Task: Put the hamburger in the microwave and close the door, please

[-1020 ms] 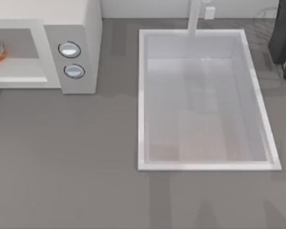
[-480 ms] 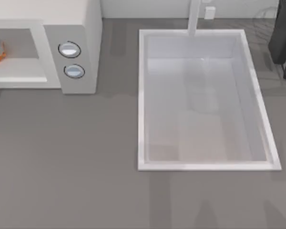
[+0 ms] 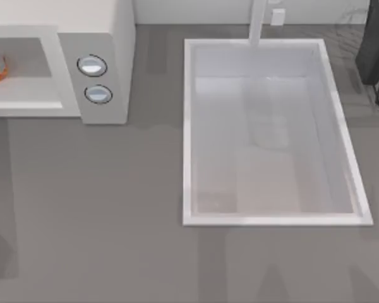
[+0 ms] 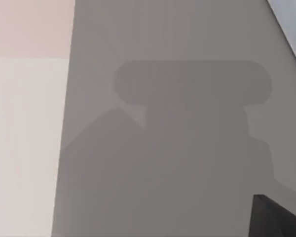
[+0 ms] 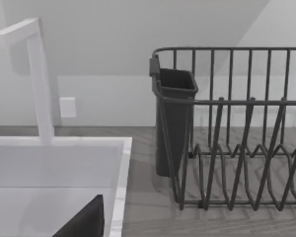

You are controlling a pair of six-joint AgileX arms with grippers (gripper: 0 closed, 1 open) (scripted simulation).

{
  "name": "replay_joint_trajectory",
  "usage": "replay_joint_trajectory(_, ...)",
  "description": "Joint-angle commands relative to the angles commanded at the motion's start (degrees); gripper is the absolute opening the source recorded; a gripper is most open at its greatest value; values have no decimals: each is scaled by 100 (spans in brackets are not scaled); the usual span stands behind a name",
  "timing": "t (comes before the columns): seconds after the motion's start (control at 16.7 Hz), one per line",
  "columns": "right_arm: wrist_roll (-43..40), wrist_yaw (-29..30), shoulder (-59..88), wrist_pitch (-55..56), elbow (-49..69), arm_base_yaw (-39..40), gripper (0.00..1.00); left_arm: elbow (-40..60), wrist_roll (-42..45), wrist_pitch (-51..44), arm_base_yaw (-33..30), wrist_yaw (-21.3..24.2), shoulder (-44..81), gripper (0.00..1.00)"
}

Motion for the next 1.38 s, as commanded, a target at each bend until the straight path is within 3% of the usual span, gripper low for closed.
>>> replay_joint_trajectory(0.54,0,0,0,0,0,0,100,-413,-190,314,-281,-133,-398,0)
replay_joint_trajectory(1.08,0,0,0,0,0,0,100,-1880,-1697,803,-1836,-1038,-1992,0)
replay_joint_trajectory(1.38,0,0,0,0,0,0,100,-1946,-1800,862,-1917,-1096,-2085,0)
